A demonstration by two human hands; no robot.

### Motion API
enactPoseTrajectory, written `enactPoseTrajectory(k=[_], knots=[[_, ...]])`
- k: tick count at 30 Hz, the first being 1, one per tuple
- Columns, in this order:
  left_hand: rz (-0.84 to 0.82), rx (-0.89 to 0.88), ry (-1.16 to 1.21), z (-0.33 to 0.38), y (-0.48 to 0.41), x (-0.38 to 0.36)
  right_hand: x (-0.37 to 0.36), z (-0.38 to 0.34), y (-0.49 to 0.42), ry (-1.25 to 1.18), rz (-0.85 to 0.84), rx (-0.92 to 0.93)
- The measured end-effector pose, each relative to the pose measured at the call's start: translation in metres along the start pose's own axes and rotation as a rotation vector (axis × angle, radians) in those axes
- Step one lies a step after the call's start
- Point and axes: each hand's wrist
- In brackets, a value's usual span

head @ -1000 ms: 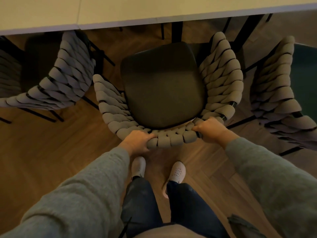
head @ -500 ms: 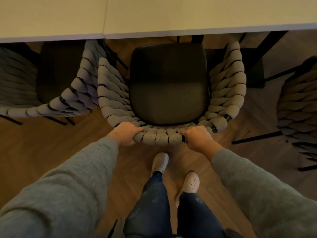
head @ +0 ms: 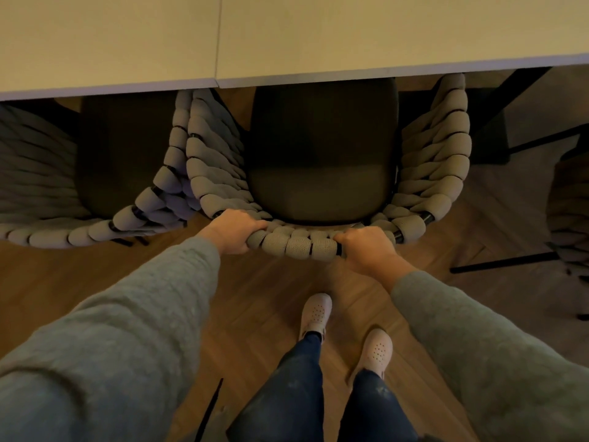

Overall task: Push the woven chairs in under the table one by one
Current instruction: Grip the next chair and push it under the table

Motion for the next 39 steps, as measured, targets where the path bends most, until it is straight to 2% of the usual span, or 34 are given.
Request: enactPoseTrajectory(k=[7, 20, 39], knots=[[-0.023, 0.02, -0.031, -0.011, -0.006, 0.008, 0.0, 0.0, -0.012, -0.048, 0.024, 0.001], [0.007, 0.1, -0.084, 0.029, -0.002, -0.012, -0.011, 0.011, 0.014, 0.057, -0.033, 0.045], [-0.031, 0.162, 0.003, 0.056, 0.013, -0.04, -0.015, 0.02, 0.032, 0.075, -0.091, 0.123]])
Point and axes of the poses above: each hand's wrist, its own y-axis away from the middle knuckle, its own x-axis out of the back of the hand, z = x × y, and after that the axes turned 10 degrees about y, right-handed
